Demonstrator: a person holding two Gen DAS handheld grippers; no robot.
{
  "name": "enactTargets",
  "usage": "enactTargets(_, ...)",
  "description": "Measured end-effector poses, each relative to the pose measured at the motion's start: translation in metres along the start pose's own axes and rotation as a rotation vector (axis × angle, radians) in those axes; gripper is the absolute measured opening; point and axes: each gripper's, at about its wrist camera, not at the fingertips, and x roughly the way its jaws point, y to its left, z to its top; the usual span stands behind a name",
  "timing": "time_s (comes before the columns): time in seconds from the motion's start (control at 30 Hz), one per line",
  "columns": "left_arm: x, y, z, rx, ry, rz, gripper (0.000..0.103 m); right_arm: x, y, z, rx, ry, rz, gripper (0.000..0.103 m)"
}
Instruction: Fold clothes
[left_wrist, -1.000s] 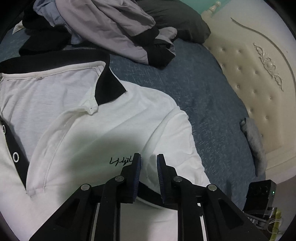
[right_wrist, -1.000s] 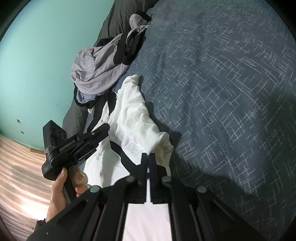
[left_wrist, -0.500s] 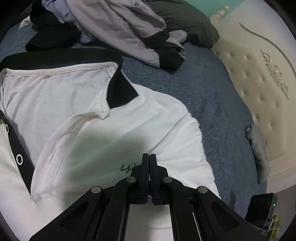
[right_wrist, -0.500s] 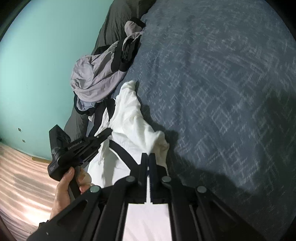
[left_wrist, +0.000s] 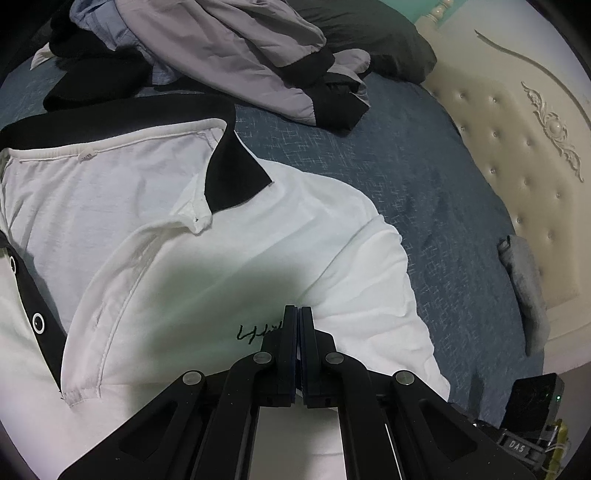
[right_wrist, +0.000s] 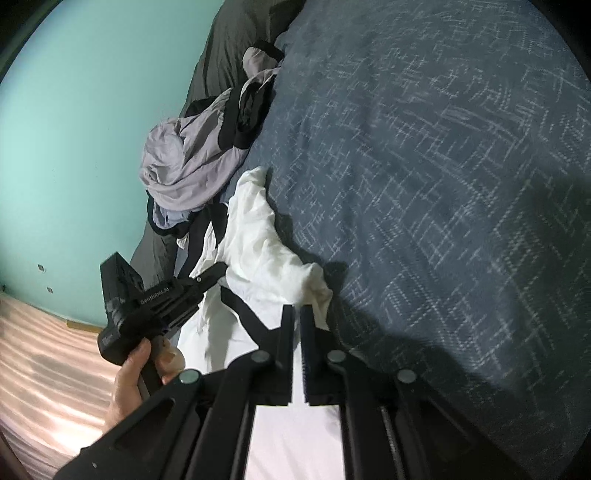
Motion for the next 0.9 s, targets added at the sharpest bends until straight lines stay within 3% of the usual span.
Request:
enactTargets(0.1,0.0,0.001,0.0,-0.002,0.001,0.004,0.001,-0.007,-0.002,0.006,0.008,-0.02,-0.018,0.005)
enactTargets(0.13,-0.001,0.001,0.0,-0.003,-0.002,0.004,0.001,-0.008,-0.003,0.009,0.017,-0.027,-0.022,0.011)
enactTargets(0.17,-0.002,0.002,-0.001,-0.004,-0.005,0.005,0.001,-0.009,-0.005,0.012,0.024,-0.034,-0.026,0.028)
enactTargets(0.2,-0.004,0.002,-0.001,-0.006,-0.008,0.005,0.001,-0.009,-0.006,0.014,0.03,-0.038,-0.029,0.036)
enactTargets(0.37,-0.011,0.004,-0.003,-0.016,-0.014,0.007,0.005,-0.002,-0.003,0.025,0.022,-0.05,-0.025,0.038)
enactTargets(0.4,-0.012,0.005,-0.003,-0.02,-0.016,0.006,0.007,0.001,-0.003,0.027,0.018,-0.049,-0.026,0.036)
enactTargets(0.47,-0.016,0.007,-0.004,-0.032,-0.021,0.008,0.026,0.008,-0.004,0.028,0.025,-0.042,-0.028,0.013)
enactTargets(0.53,-0.019,0.009,-0.005,-0.042,-0.031,0.009,0.032,0.012,-0.005,0.027,0.028,-0.031,-0.052,0.006)
enactTargets(0.9,-0.067,0.03,-0.023,-0.084,-0.072,0.012,0.033,0.004,-0.02,0.019,0.119,-0.085,-0.031,0.003)
